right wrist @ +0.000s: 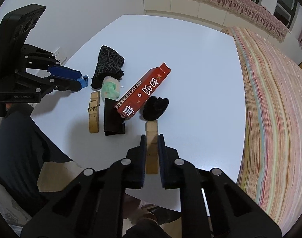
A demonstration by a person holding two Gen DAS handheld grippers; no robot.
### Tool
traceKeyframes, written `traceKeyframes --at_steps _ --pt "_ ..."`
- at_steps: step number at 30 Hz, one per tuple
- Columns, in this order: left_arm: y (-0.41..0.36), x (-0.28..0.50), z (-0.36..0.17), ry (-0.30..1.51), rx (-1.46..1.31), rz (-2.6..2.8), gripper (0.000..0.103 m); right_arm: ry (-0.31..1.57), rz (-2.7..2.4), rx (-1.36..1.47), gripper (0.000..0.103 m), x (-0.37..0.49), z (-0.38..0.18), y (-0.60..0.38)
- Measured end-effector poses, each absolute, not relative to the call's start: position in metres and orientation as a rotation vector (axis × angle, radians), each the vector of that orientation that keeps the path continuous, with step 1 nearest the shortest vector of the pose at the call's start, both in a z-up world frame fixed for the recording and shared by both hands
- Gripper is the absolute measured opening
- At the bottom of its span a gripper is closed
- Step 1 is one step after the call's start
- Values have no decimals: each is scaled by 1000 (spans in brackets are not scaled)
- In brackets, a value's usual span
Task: Collect trash
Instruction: 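Carry the lighter and clothespin to the wastebasket and release both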
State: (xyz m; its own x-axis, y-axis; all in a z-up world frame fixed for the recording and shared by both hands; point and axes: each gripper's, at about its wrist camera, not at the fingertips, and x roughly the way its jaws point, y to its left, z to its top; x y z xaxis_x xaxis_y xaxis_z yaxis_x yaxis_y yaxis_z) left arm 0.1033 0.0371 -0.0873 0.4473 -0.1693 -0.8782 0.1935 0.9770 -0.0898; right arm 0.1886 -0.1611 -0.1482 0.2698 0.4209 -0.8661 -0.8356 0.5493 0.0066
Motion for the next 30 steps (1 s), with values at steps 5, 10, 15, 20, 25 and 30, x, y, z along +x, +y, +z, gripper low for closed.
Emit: traceKeyframes --at_steps 5,10,15,20,25,30 --pt "37 95 -86 1074 11 -205 19 960 886 -487 11 188 -146 -162" --pt "36 85 -75 1050 -4 -193 19 939 881 -453 11 183 -134 -166" --pt "31 71 -61 1019 -16 -198 19 922 880 -412 11 167 -119 -174" --pt "17 50 -44 982 -32 -203 19 908 880 -370 11 146 -107 -183" --pt "2 26 -34 954 -45 -220 19 882 877 -338 11 118 -92 -195" --pt "-16 3 -29 936 -54 -236 19 870 876 -313 11 90 -88 -207"
